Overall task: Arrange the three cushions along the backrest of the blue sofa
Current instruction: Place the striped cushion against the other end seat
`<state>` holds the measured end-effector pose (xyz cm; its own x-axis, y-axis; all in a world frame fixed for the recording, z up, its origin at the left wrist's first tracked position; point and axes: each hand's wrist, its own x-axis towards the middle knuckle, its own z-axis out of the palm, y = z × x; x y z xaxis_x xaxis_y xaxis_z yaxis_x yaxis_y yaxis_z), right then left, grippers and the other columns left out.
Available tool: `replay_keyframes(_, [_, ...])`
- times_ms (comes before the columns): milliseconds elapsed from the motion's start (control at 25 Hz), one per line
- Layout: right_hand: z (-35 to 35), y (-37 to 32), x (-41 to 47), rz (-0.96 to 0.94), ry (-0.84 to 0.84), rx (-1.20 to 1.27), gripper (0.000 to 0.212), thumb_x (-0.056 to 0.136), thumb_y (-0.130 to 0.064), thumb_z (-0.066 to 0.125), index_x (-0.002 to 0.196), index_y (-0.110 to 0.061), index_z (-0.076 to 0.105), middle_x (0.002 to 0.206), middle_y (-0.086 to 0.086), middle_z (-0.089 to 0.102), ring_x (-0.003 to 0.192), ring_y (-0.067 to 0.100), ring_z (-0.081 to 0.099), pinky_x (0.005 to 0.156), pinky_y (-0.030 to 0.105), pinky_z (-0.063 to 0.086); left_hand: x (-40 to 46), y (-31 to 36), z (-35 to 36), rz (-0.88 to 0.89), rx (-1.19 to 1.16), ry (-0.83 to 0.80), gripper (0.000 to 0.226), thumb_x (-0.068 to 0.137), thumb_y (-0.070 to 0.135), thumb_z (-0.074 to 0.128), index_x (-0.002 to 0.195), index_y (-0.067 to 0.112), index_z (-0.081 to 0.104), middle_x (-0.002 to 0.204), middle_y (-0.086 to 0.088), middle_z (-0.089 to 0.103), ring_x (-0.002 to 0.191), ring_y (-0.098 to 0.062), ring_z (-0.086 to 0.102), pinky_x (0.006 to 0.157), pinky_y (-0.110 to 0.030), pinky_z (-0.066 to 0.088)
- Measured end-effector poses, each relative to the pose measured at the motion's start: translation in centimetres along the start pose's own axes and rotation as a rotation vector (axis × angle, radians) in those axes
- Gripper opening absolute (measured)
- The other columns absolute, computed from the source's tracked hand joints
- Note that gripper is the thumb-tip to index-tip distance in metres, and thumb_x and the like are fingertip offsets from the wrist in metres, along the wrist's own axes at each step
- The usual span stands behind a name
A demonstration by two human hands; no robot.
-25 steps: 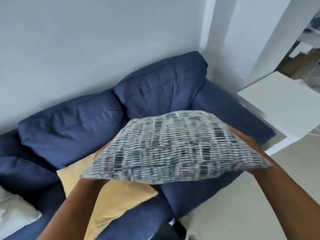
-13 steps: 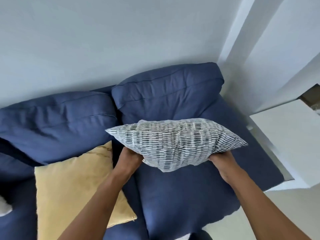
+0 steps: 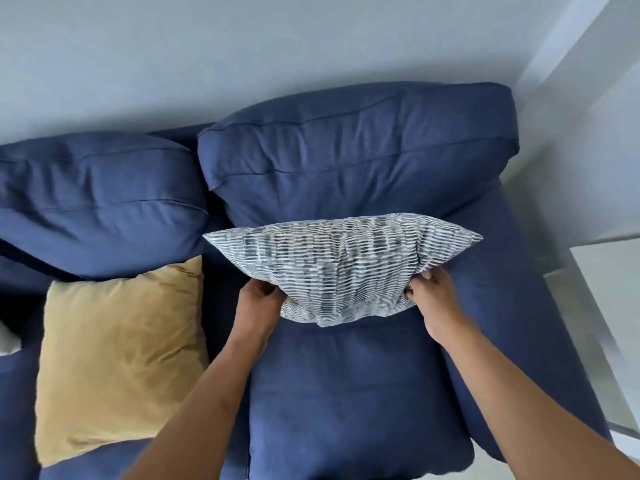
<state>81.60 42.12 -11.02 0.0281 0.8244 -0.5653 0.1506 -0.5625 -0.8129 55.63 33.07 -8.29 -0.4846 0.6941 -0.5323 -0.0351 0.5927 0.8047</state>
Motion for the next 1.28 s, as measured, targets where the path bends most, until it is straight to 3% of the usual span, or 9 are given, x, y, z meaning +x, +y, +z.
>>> replay_keyframes(120, [1.1,1.6,5.0,0.031,0.028,0.020,0.019,0.074,-0.016,0.052,0.057,-0.025,0.050,0.074,-0.002,0.054,0.086,0.021,0.048,0.081,0.040,0.043,4.7,-2.0,2.6,-0.031,0.012,0.015,0.014,0.091,0.005,0.073,0.104,0.008,0.073,0.097,-0.008,0.082,0.085,-0.016,0.073,0.083,-0.042,0.058])
replay_keyframes(240, [2.6,3.6,10.3,0.074,0.016,-0.009,0.029,0.080,-0.016,0.052,0.058,-0.034,0.059,0.080,-0.004,0.060,0.089,0.020,0.052,0.083,0.038,0.044,9.9,-4.5,5.1,-0.053,0.056,0.036,0.009,0.092,0.008,0.071,0.096,0.016,0.070,0.093,-0.003,0.077,0.082,-0.014,0.067,0.081,-0.039,0.056])
replay_keyframes(440, [4.1,7.1,17.4,0.130,-0.017,-0.084,0.024,0.096,-0.008,0.053,0.109,-0.023,0.067,0.108,-0.004,0.068,0.103,0.016,0.061,0.100,0.042,0.050,16.4,-7.8,8.1,-0.083,0.199,0.025,0.014,0.092,0.017,0.065,0.104,0.023,0.069,0.096,0.002,0.075,0.098,-0.023,0.071,0.092,-0.043,0.056])
replay_keyframes(520, [4.7,7.1,18.9,0.136,-0.023,-0.086,0.034,0.097,-0.010,0.054,0.128,-0.019,0.063,0.110,-0.009,0.066,0.096,0.008,0.060,0.097,0.039,0.050,17.7,-7.9,8.5,-0.097,0.251,0.029,0.032,0.091,0.021,0.063,0.122,0.022,0.068,0.111,-0.001,0.077,0.110,-0.027,0.070,0.101,-0.044,0.056])
replay_keyframes(600, [5.0,6.5,19.1,0.124,-0.004,-0.068,0.034,0.096,-0.014,0.058,0.129,-0.021,0.063,0.106,-0.013,0.067,0.093,0.004,0.060,0.089,0.032,0.049,18.2,-7.3,8.7,-0.102,0.262,0.034,0.039,0.091,0.023,0.060,0.130,0.022,0.065,0.121,-0.003,0.076,0.115,-0.029,0.069,0.105,-0.047,0.055])
replay_keyframes(800, [3.9,4.7,16.0,-0.015,0.079,-0.163,0.029,0.094,-0.017,0.063,0.120,-0.006,0.069,0.108,0.003,0.074,0.100,0.019,0.068,0.078,0.028,0.051,15.3,-6.3,8.0,-0.118,0.252,0.031,0.038,0.095,0.029,0.061,0.131,0.020,0.065,0.124,0.000,0.075,0.119,-0.025,0.068,0.107,-0.046,0.054])
replay_keyframes(1000, [2.9,3.2,8.5,-0.099,-0.083,-0.350,0.055,0.100,-0.030,0.059,0.151,-0.010,0.051,0.155,0.008,0.055,0.143,0.021,0.050,0.121,0.043,0.038,7.6,-5.5,5.8,-0.090,0.248,-0.010,0.050,0.102,0.031,0.061,0.151,0.022,0.057,0.146,0.004,0.067,0.133,-0.014,0.063,0.103,-0.027,0.046])
replay_keyframes(1120, [3.0,1.8,3.1,-0.171,-0.172,-0.525,0.060,0.104,-0.033,0.054,0.158,-0.012,0.041,0.165,0.004,0.042,0.152,0.022,0.038,0.124,0.036,0.029,1.9,-4.8,3.8,-0.054,0.312,0.007,0.050,0.104,0.031,0.062,0.152,0.023,0.056,0.148,0.005,0.065,0.139,-0.013,0.059,0.102,-0.022,0.041])
replay_keyframes(1280, [3.9,1.4,-2.6,-0.286,-0.246,-0.642,0.062,0.104,-0.030,0.056,0.159,-0.009,0.037,0.167,0.007,0.039,0.154,0.023,0.035,0.126,0.037,0.026,-4.4,-5.0,0.6,0.011,0.386,0.053,0.053,0.104,0.031,0.062,0.155,0.023,0.053,0.156,0.003,0.059,0.144,-0.018,0.055,0.119,-0.032,0.042])
